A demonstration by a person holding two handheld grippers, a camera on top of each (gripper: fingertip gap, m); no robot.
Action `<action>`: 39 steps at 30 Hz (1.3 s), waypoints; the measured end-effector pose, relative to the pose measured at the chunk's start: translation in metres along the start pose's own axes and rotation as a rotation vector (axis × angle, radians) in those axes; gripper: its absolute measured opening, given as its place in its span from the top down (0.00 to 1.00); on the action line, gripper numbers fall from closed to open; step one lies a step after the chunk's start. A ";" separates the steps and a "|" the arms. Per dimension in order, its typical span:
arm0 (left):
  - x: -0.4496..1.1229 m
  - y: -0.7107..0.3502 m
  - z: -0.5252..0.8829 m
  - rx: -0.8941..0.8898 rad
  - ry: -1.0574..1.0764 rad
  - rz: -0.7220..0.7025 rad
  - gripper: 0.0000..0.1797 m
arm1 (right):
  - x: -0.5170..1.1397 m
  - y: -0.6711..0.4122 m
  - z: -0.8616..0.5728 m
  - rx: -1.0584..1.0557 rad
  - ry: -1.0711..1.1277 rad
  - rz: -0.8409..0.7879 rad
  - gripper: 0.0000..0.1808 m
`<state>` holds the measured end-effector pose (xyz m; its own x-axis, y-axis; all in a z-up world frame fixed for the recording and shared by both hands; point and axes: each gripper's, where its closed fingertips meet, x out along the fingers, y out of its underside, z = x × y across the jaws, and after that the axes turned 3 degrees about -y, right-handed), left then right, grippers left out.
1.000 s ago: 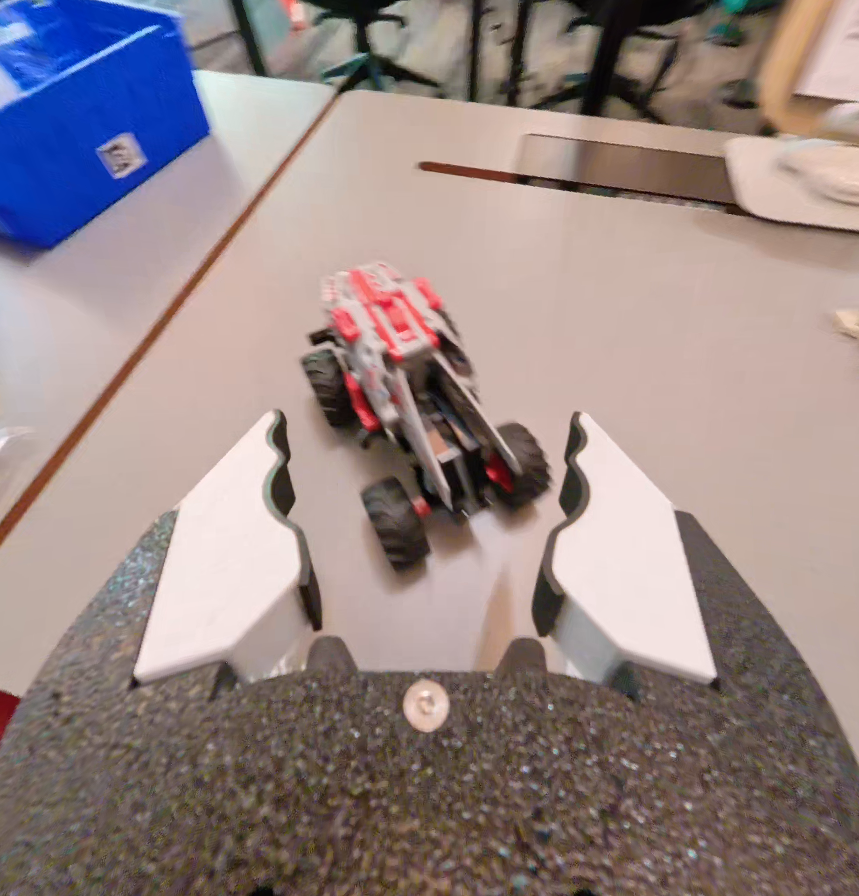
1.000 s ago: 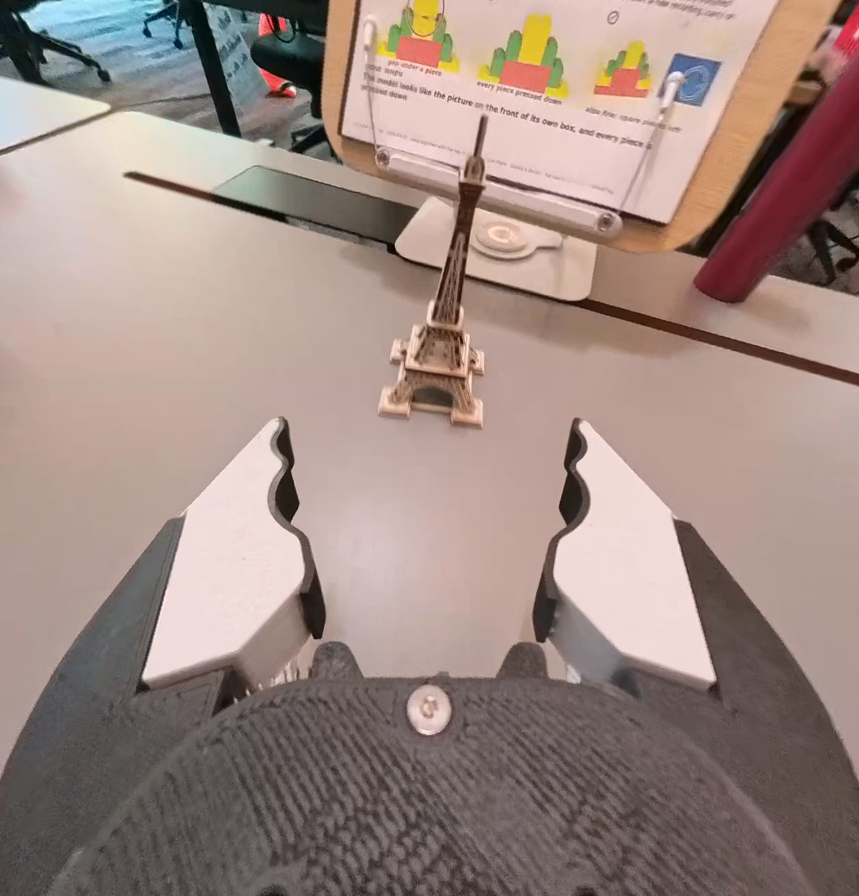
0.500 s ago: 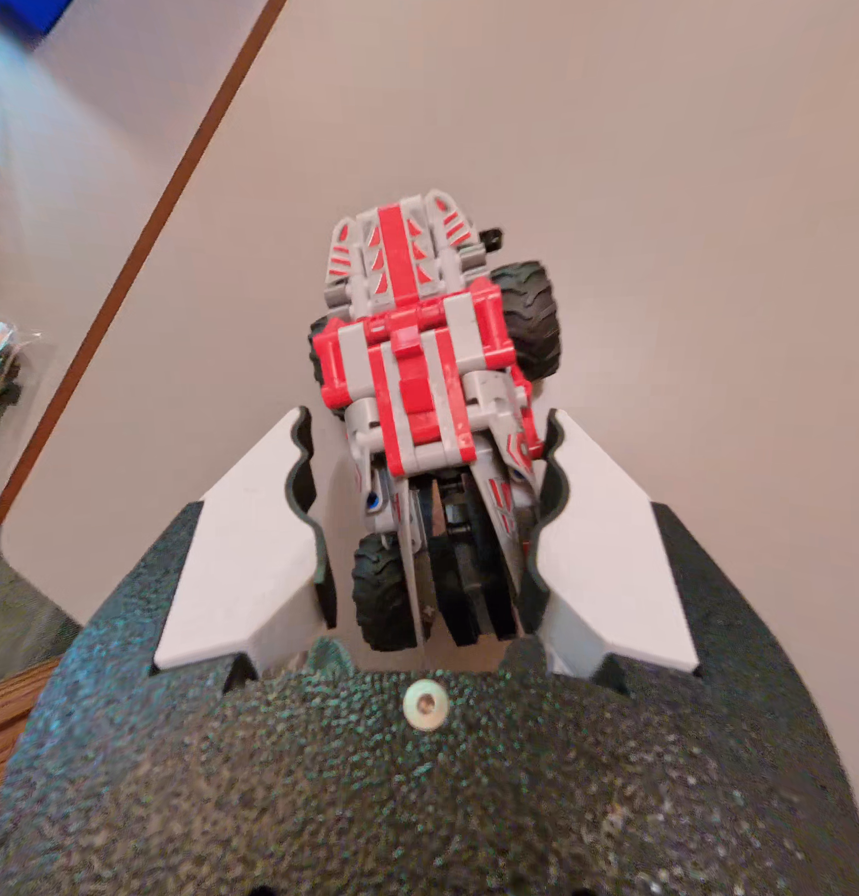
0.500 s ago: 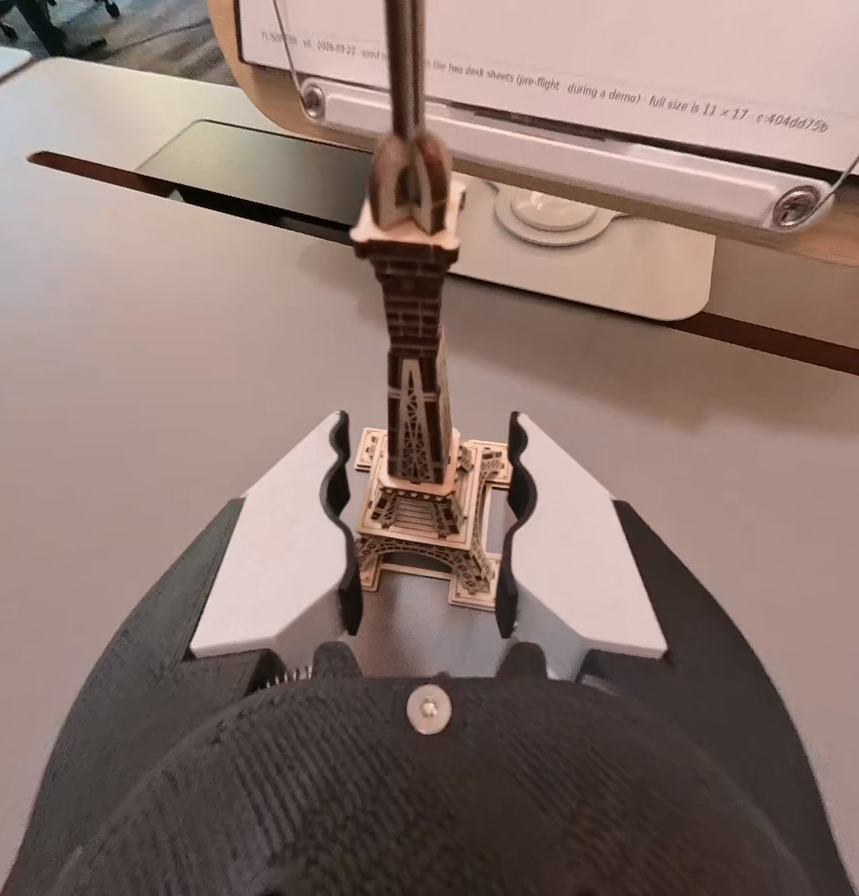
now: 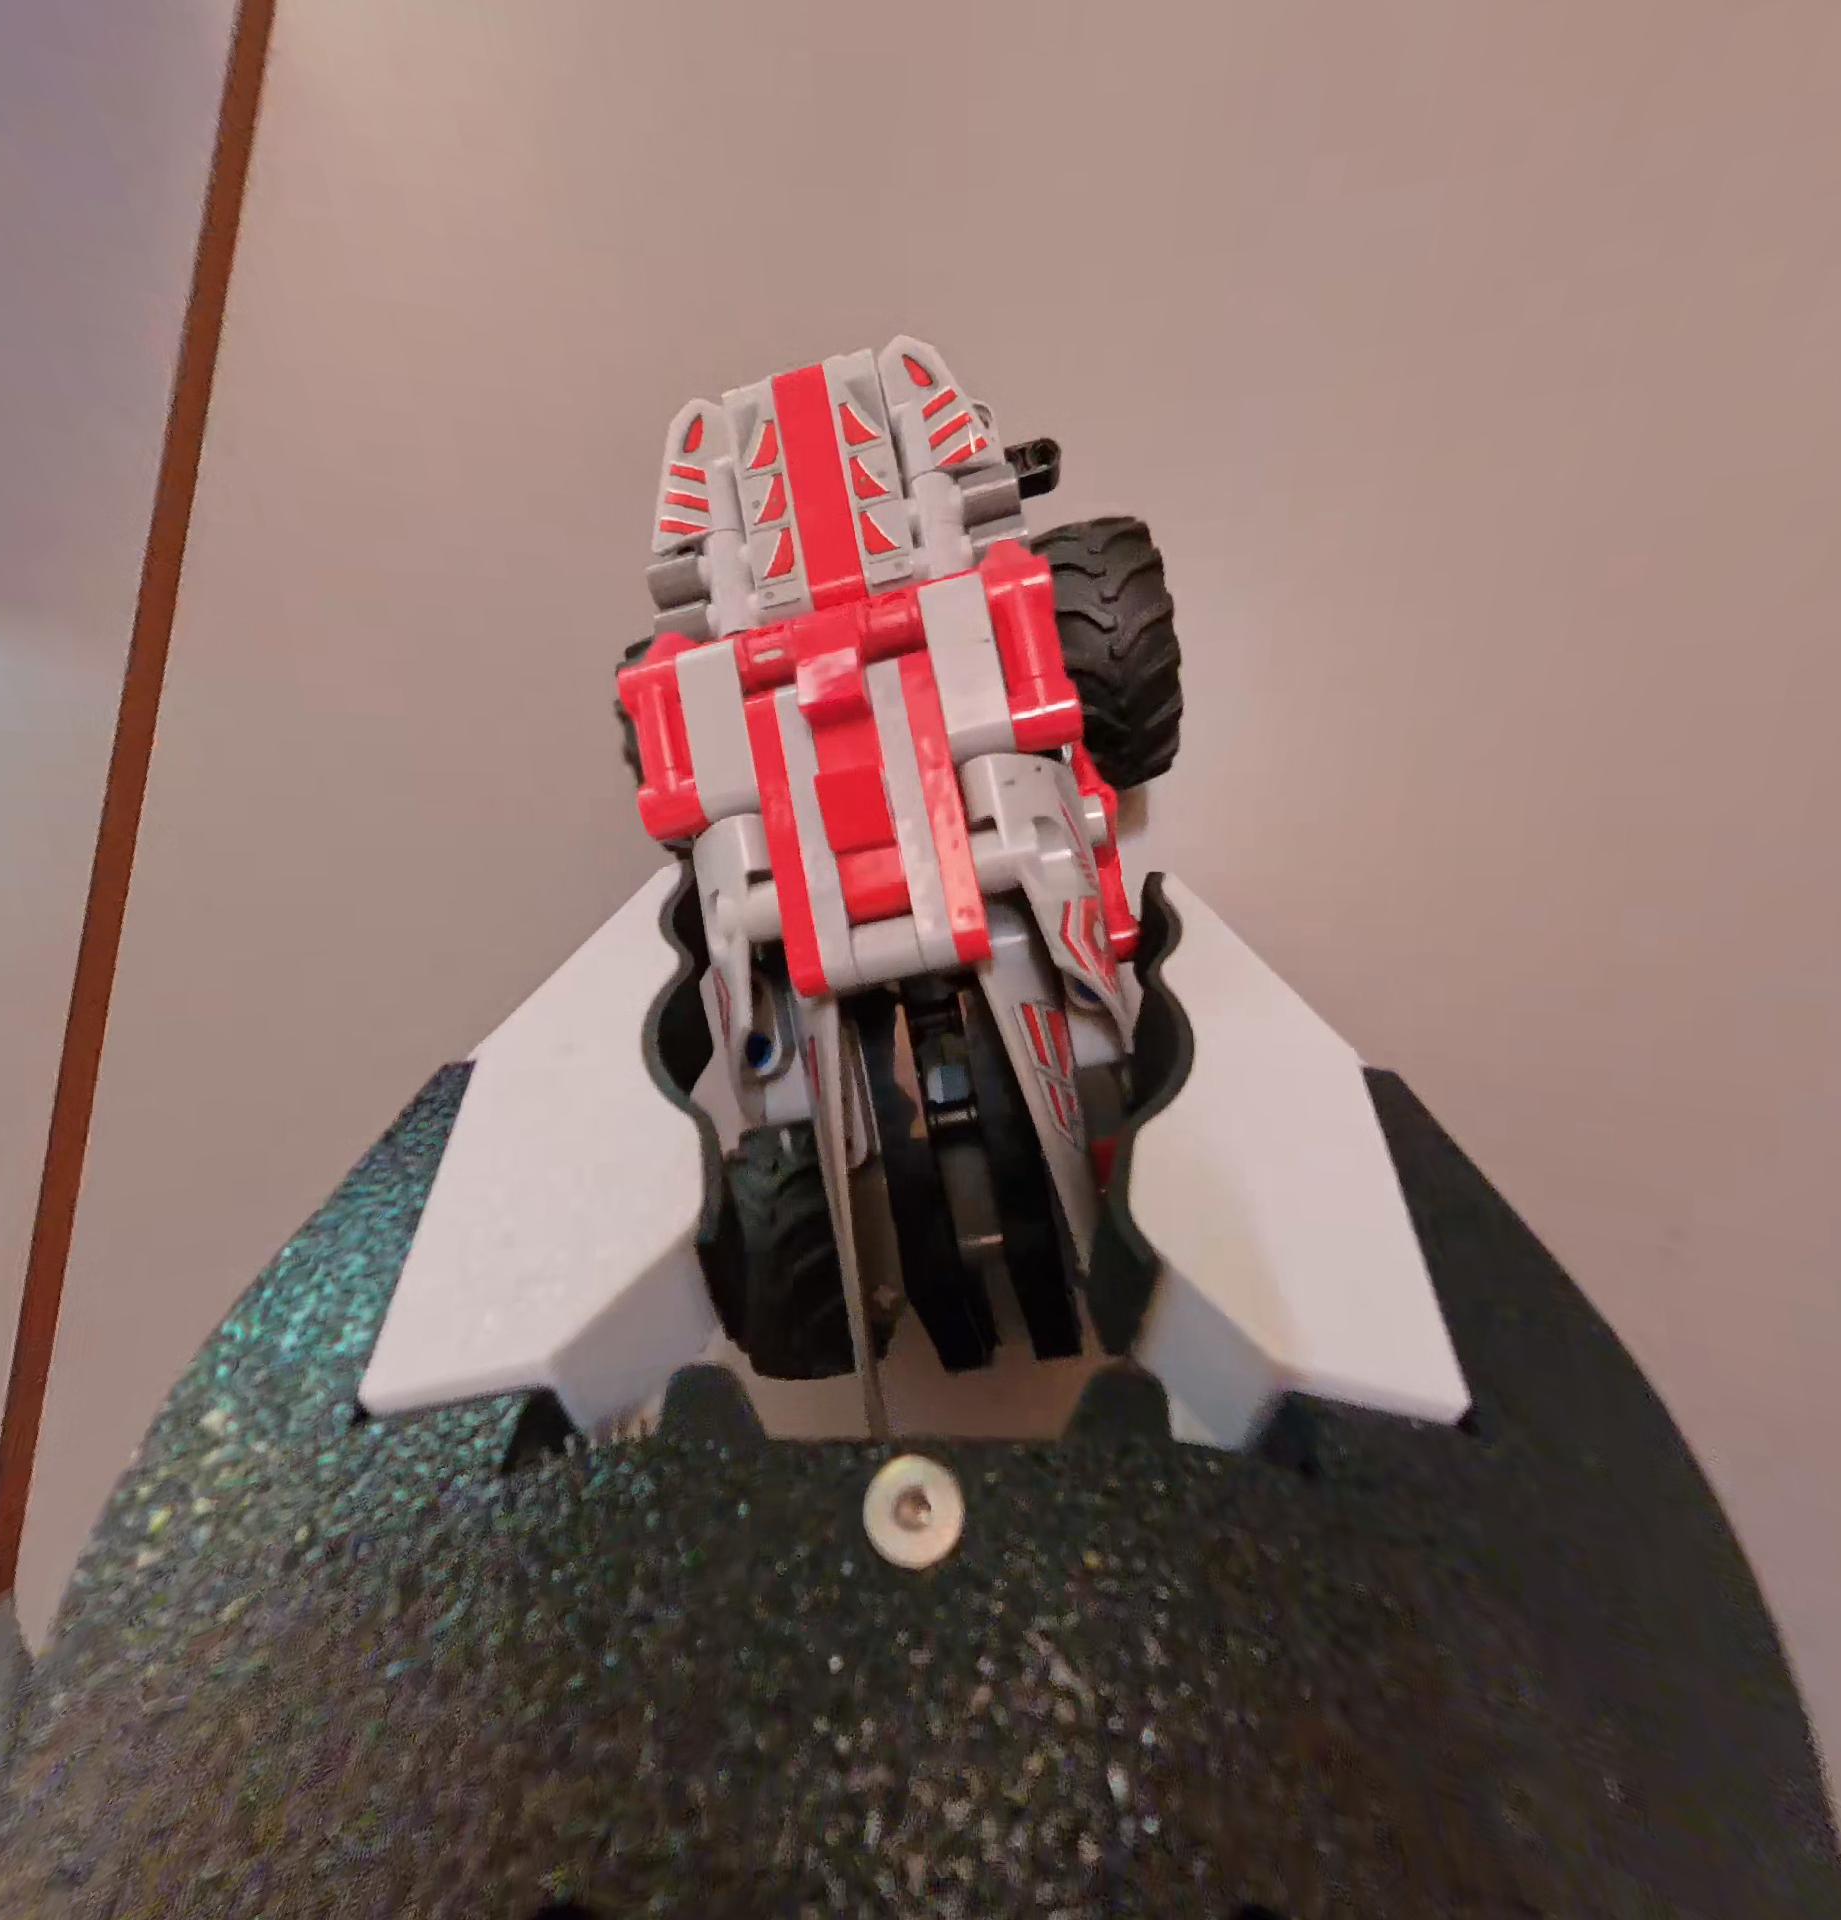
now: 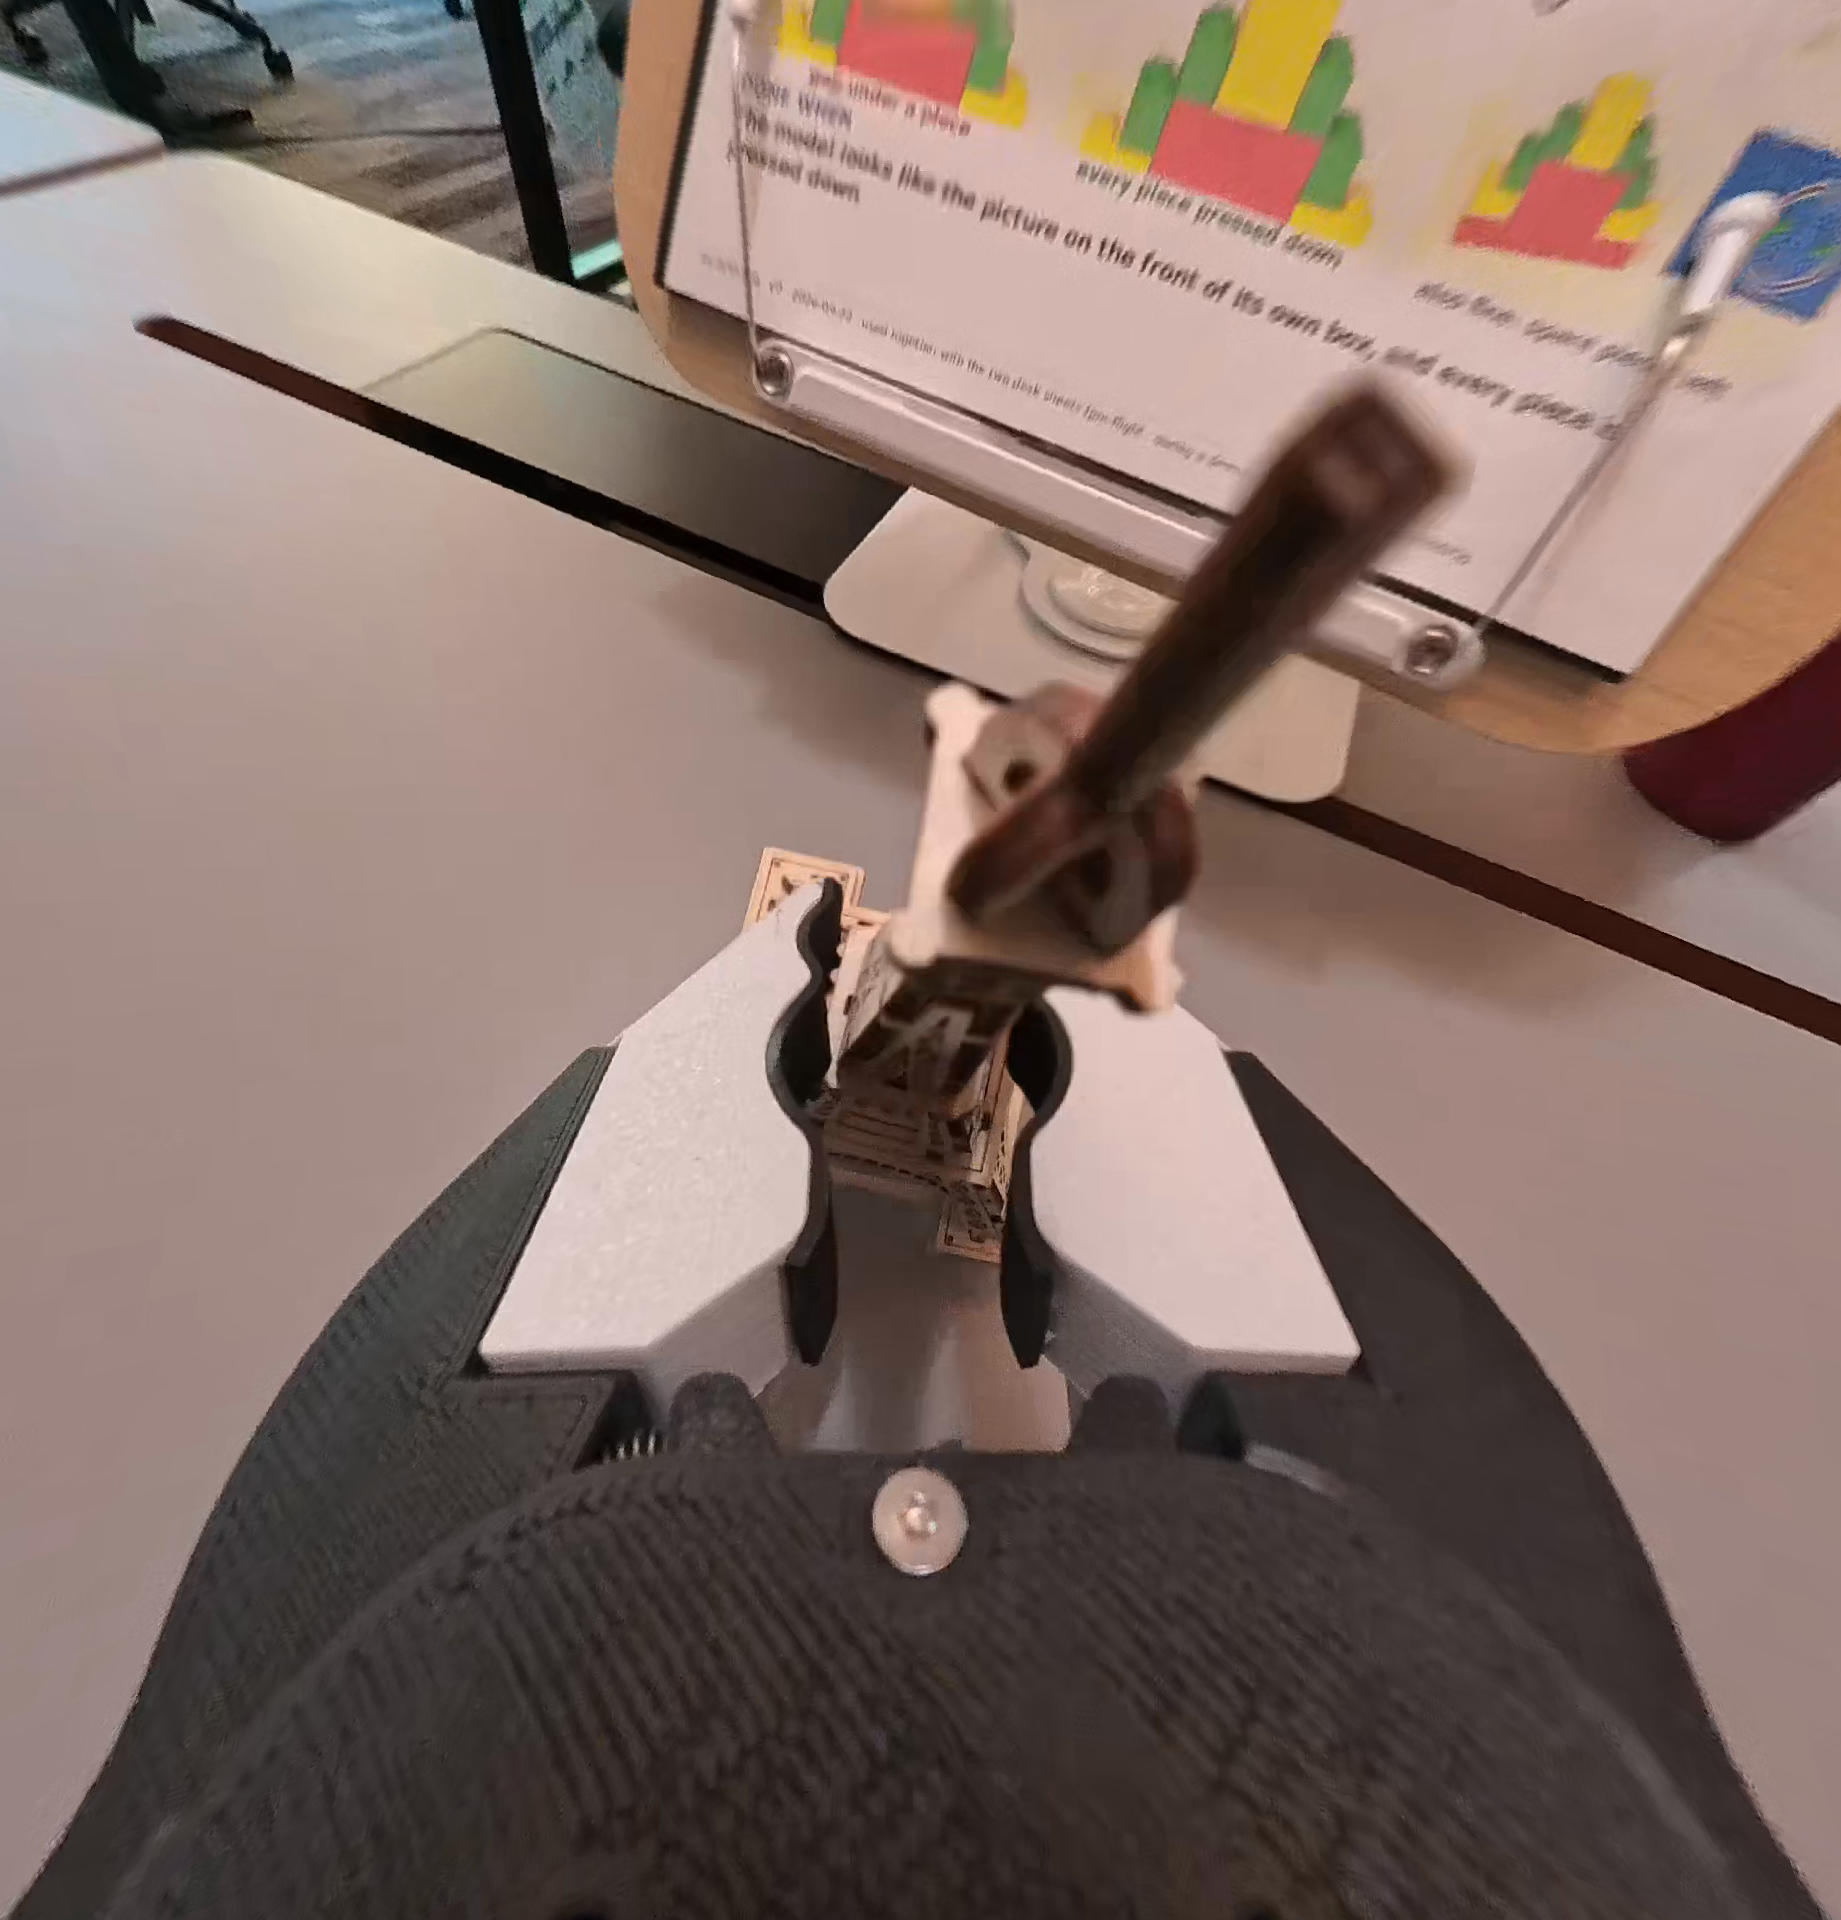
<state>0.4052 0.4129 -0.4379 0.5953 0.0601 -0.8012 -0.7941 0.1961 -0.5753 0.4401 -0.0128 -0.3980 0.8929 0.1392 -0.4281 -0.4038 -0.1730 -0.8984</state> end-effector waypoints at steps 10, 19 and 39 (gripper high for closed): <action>-0.008 -0.038 -0.064 0.276 0.386 -0.117 0.59 | -0.156 0.005 0.031 0.069 0.217 -0.022 0.84; -0.120 -0.051 -0.215 0.668 0.923 -0.323 0.59 | -0.283 0.026 0.061 0.174 0.438 -0.030 0.84; -0.555 0.566 -0.407 2.191 2.065 -0.166 0.59 | -0.894 0.425 0.428 1.119 2.080 0.268 0.85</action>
<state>-0.4243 0.0920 -0.3858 -0.7663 0.0342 -0.6416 0.6424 0.0643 -0.7637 -0.6149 0.2068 -0.4397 -0.5191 -0.6851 -0.5110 0.2237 0.4681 -0.8549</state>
